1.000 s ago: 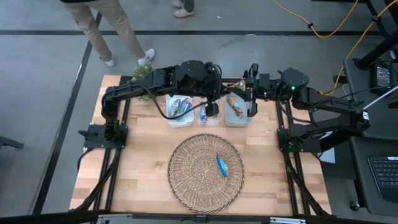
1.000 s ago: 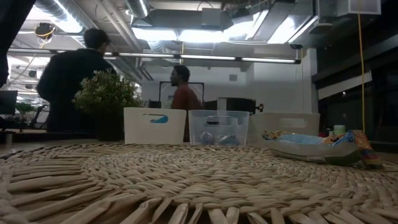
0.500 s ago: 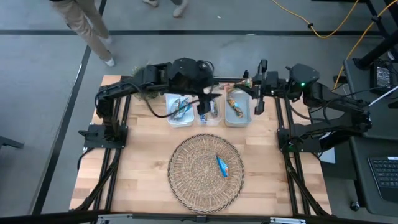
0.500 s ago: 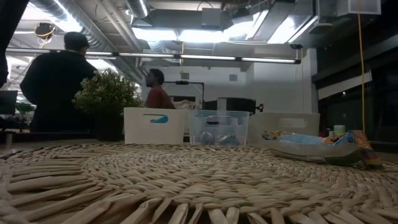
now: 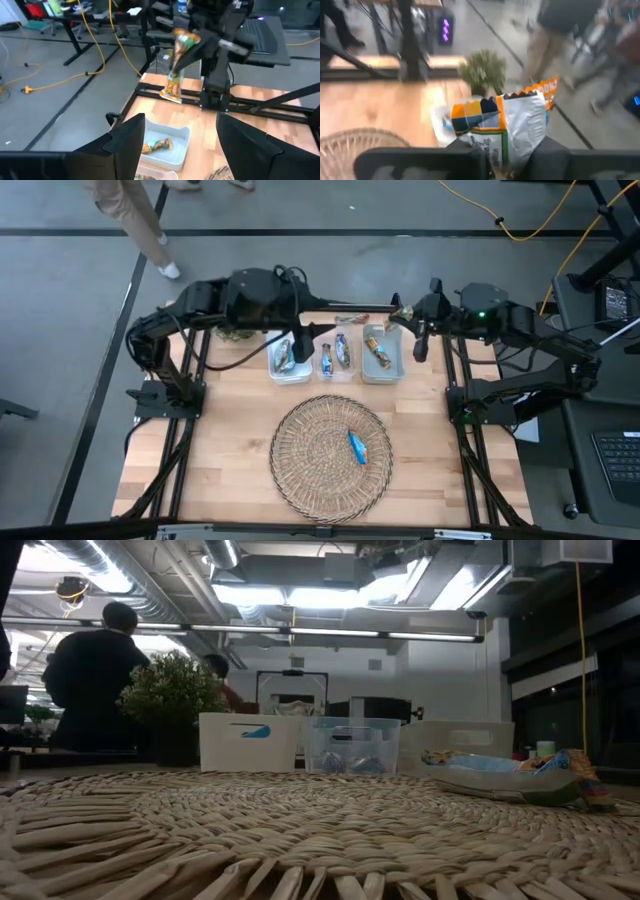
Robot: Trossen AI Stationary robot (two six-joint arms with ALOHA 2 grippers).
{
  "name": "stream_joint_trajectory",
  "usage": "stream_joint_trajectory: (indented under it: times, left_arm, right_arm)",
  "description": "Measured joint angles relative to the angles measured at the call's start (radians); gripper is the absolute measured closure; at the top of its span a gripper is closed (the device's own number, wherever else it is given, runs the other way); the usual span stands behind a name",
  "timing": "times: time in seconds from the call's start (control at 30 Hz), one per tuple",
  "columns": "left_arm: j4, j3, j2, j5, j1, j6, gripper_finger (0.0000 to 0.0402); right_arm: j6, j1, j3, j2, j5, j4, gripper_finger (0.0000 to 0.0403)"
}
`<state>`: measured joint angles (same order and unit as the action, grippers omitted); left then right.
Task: Pick and place Granola Bars by type
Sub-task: Put the bottom yellow granola bar into the gray bin
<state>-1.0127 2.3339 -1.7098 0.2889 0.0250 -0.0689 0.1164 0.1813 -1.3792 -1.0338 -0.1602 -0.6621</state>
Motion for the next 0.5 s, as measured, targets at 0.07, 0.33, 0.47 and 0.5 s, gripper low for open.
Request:
stream_joint_trajectory:
  times: [0.07,0.33,0.47,0.5]
  left_arm:
    - [0.0,-0.009,-0.005,0.004,-0.01,-0.02,0.0166]
    - [-0.002,-0.074,-0.01,0.035,-0.04,-0.076,0.0166]
    - [0.0,-0.074,-0.009,0.054,-0.051,-0.079,0.0166]
    - [0.0,-0.074,-0.009,0.057,-0.052,-0.079,0.0166]
  right_arm:
    - [-0.011,0.019,0.004,-0.012,-0.026,-0.061,0.0373]
    - [0.078,0.172,0.139,-0.081,-0.022,-0.076,0.0372]
    - [0.071,0.227,0.159,-0.12,0.041,-0.054,0.0358]
    - [0.071,0.236,0.159,-0.131,0.046,-0.05,0.036]
